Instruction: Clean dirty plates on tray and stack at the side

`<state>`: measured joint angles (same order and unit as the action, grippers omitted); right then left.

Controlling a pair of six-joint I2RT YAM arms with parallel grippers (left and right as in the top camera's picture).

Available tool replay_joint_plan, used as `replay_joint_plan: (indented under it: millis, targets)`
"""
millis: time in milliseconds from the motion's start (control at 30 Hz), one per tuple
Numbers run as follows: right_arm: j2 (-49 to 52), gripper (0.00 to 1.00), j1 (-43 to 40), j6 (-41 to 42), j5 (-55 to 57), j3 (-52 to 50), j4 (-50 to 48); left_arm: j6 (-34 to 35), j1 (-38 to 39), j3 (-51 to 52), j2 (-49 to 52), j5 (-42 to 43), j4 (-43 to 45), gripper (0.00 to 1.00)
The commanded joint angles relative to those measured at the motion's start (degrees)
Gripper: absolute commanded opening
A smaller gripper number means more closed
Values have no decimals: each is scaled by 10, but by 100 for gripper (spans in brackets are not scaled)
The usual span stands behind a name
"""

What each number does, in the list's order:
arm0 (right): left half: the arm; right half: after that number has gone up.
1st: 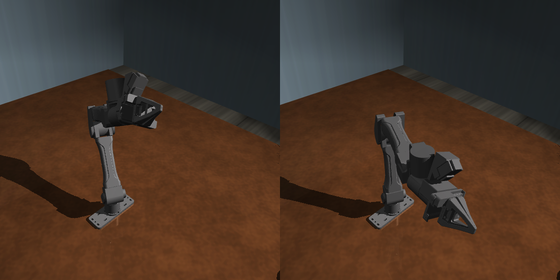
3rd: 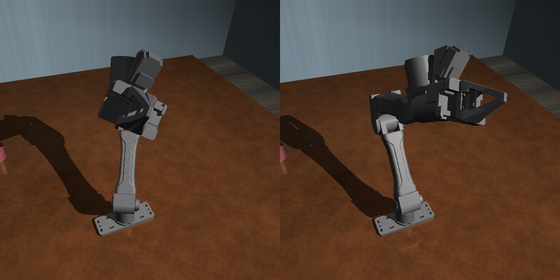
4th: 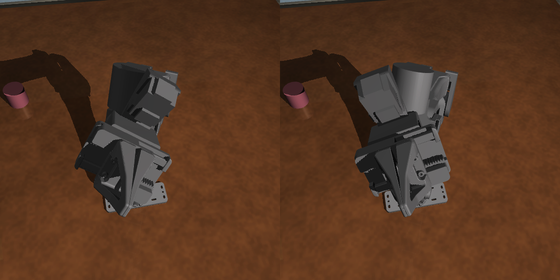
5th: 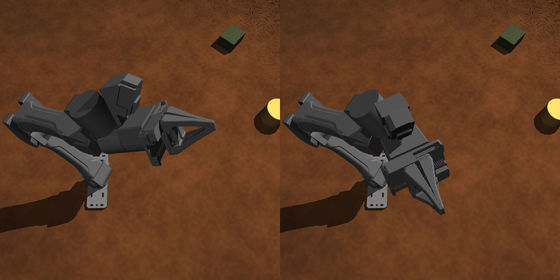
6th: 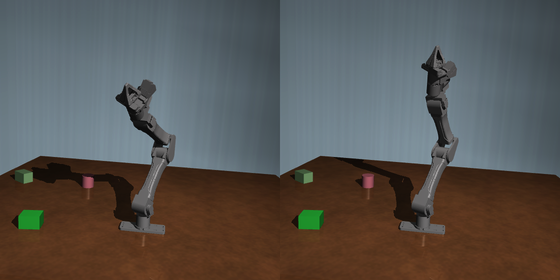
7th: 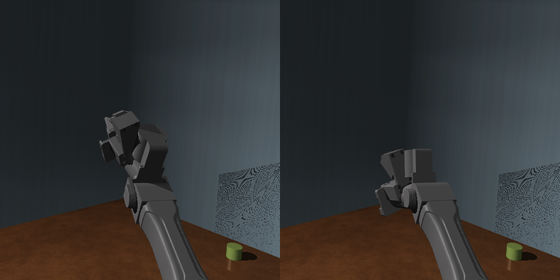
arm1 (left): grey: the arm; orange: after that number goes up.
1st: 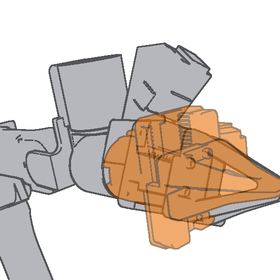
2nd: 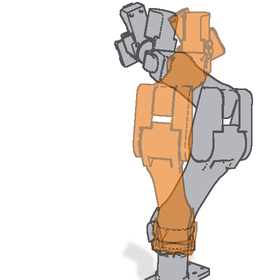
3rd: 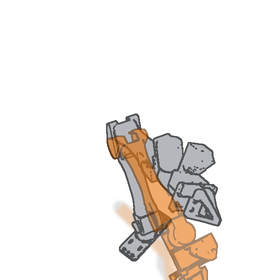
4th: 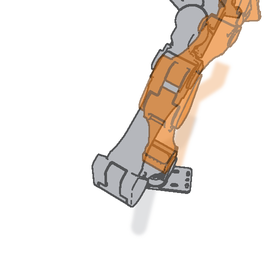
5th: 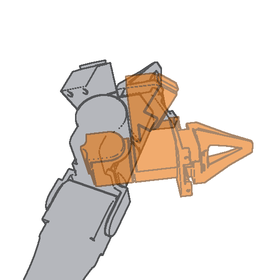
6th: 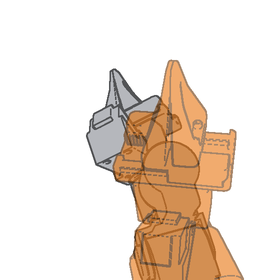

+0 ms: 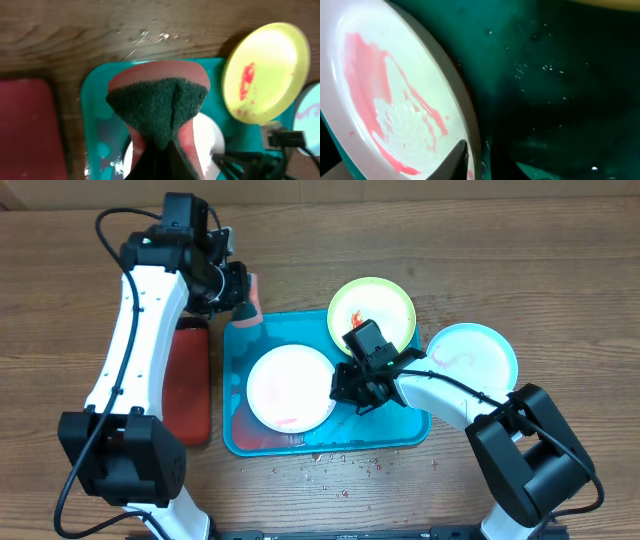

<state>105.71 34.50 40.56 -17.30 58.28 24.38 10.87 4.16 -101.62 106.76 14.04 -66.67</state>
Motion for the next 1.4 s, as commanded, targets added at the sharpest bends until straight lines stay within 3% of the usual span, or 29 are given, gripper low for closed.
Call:
replay_joint_plan:
  millis: [0,33,100,233,400,800,1200,1367]
  targets:
    - [2,19,12,4,23,-2,-3,12,0,-6,1,-42,-10,4]
    - [2,19,14,4,23,-2,-6,12,0,-2,1,-54,-12,4]
    - [2,4,17,4,21,-1,-7,12,0,6,1,-59,-12,4]
    - [1,4,15,3,9,7,0,10,-1,16,1,-59,-19,4]
    - [-32,4,15,-33,34,57,75,-9,-1,16,-17,-59,-28,4]
    - [-127,4,107,-52,426,197,322,-18,-1,16,-159,-97,-82,4]
    - [-127,4,260,-46,841,229,384,-13,-1,19,-148,-110,-75,4]
    - [-127,4,298,-46,953,229,401,-12,-1,19,-144,-110,-74,4]
